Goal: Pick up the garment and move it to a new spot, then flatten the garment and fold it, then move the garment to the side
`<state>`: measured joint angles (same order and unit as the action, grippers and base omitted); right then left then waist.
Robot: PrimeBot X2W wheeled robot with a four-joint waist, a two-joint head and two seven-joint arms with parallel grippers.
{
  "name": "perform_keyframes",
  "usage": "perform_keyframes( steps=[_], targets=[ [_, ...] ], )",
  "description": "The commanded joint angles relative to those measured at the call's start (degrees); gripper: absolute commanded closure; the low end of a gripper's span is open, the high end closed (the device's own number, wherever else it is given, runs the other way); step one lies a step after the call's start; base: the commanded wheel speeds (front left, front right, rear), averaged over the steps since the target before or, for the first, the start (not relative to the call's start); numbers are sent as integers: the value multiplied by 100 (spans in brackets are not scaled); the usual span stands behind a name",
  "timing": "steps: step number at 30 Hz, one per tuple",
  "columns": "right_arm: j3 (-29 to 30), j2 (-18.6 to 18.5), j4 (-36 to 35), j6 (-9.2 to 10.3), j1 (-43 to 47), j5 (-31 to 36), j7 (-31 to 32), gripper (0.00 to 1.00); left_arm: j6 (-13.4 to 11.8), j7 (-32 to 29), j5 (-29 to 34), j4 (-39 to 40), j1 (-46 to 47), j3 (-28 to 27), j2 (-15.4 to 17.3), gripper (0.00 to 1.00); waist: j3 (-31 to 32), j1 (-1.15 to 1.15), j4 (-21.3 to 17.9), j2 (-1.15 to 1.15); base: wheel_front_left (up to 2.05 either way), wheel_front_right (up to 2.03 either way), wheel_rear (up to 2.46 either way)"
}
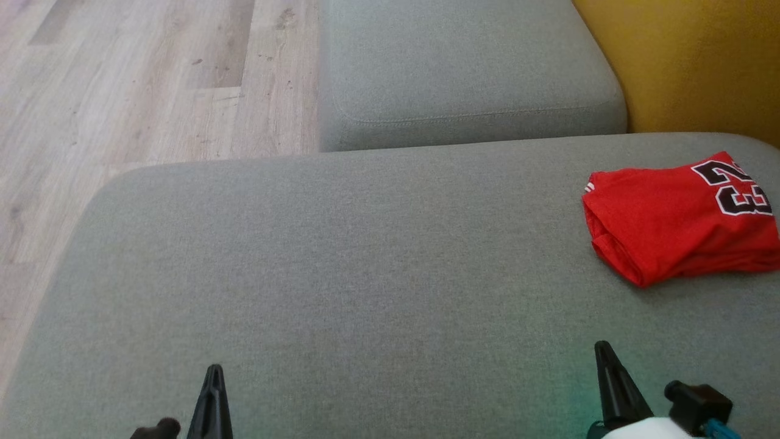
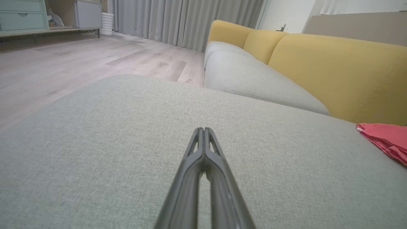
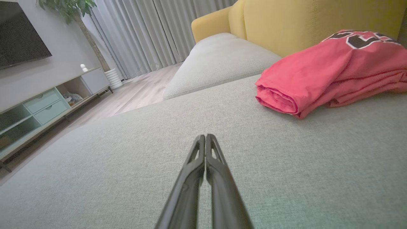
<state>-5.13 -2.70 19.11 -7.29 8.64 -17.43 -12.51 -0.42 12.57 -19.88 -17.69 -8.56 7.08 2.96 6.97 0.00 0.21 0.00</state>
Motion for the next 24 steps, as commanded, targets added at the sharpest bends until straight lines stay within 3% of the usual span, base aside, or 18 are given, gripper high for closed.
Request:
perform_keyframes(
  steps=[1,24],
  targets=[
    [40,-33,-219,-2,-350,-190,27,100,44,-38,-170,207,307,-127,-2,100,-10,0,0,0,0,0,0],
    [216,-65,-277,-6,-572,-1676,360,100,192,-403,-1573,244,533,-366,-3,100,-150,0,-4,0,0,0,0]
  ],
)
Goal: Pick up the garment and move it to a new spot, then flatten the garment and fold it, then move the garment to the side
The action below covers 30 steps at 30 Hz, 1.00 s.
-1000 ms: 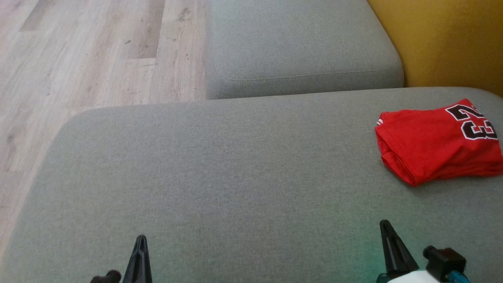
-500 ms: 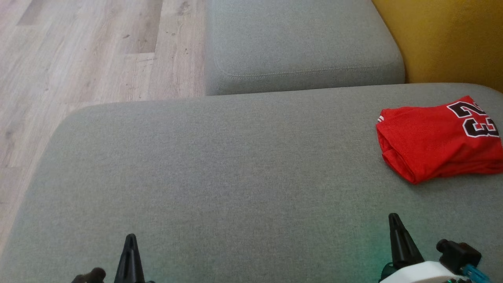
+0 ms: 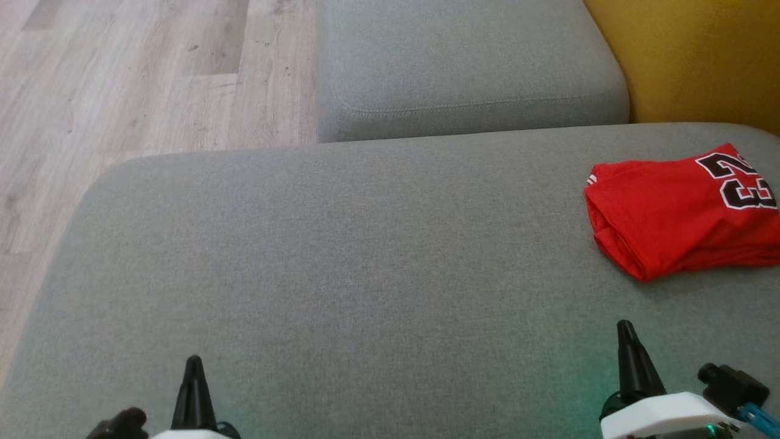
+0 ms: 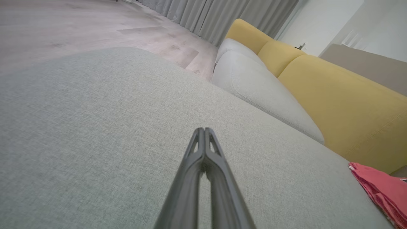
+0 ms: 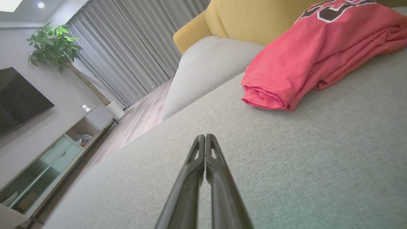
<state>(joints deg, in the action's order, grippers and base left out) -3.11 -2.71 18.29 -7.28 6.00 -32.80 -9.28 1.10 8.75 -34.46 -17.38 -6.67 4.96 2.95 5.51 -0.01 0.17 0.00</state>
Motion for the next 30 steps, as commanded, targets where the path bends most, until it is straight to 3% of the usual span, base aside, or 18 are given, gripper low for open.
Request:
perform_keyframes(
  steps=[1,30],
  targets=[
    [23,-65,-198,-7,-318,-206,53,100,46,-37,-178,214,355,-165,-2,100,-11,1,0,0,0,0,0],
    [276,-83,-273,-11,-601,-2072,501,100,235,-511,-1962,251,652,-478,-4,100,-189,1,-6,0,0,0,0]
  ],
)
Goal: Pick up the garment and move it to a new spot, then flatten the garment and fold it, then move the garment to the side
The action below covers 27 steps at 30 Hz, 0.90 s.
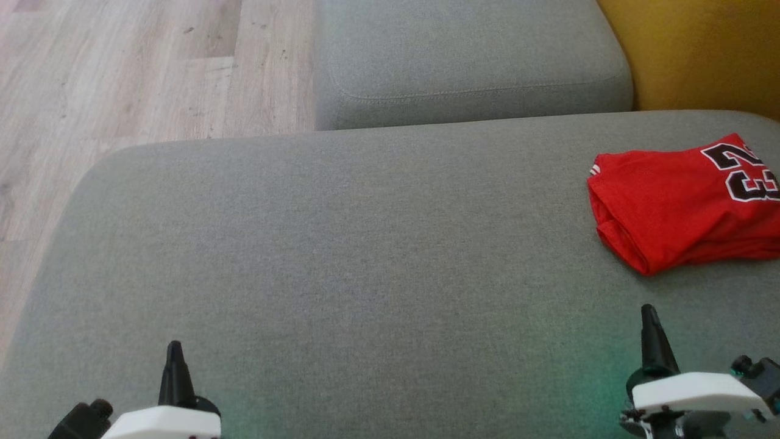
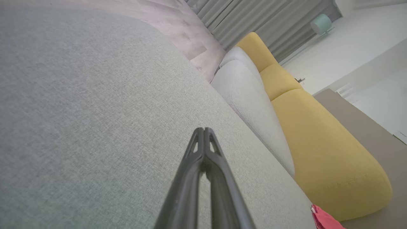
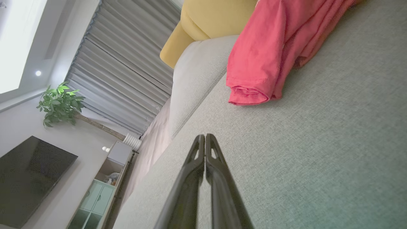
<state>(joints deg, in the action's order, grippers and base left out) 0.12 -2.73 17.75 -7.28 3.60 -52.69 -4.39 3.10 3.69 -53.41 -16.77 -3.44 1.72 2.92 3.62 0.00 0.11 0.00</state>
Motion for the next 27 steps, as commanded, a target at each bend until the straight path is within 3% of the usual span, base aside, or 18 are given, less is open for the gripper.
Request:
perform_keyframes(
  steps=[1,27],
  targets=[
    [-37,-82,-222,-12,-371,-150,29,100,42,-22,-130,192,339,-165,-1,100,-6,0,0,0,0,0,0],
    [217,-85,-291,-16,-635,-1866,460,100,217,-461,-1786,227,615,-456,-2,100,-171,0,-5,0,0,0,0]
  ],
)
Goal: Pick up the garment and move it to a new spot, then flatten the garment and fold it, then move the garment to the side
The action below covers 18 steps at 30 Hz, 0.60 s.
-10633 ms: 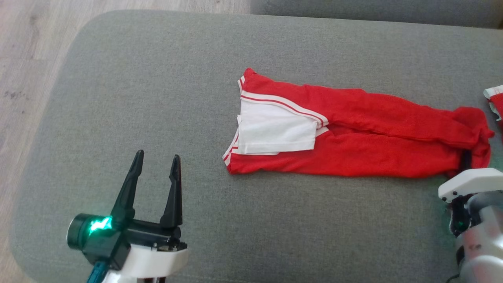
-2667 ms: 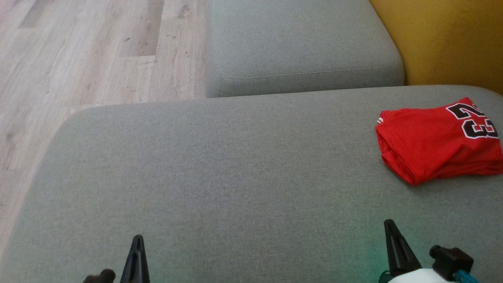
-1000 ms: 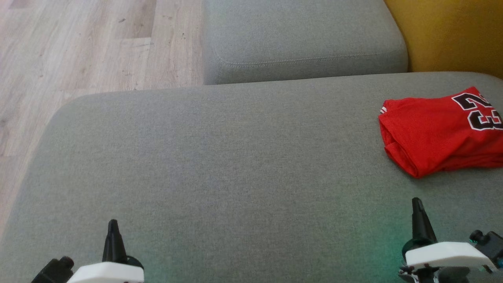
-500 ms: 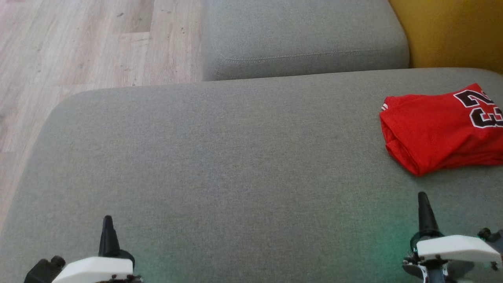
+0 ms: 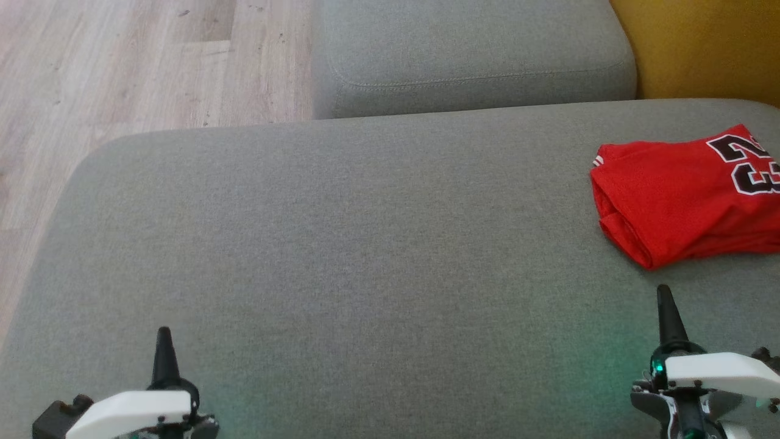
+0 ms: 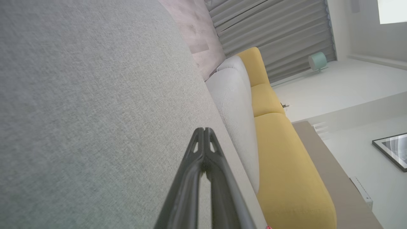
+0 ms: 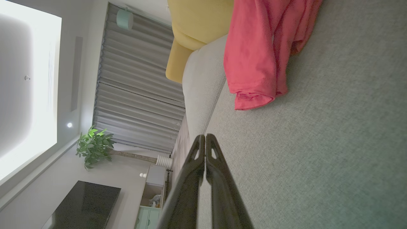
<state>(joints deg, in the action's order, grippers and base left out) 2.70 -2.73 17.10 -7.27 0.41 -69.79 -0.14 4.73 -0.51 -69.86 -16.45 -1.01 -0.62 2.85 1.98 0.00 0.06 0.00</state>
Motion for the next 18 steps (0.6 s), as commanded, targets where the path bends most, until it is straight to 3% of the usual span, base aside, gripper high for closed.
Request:
perform_keyframes(
  steps=[1,18],
  targets=[
    [-31,-85,-229,-17,-327,-222,52,100,61,-59,-205,196,383,-233,4,100,-13,0,0,0,0,0,0],
    [141,-84,-273,-20,-500,-1340,339,100,176,-347,-1289,219,564,-423,3,100,-122,0,-4,0,0,0,0]
  ],
)
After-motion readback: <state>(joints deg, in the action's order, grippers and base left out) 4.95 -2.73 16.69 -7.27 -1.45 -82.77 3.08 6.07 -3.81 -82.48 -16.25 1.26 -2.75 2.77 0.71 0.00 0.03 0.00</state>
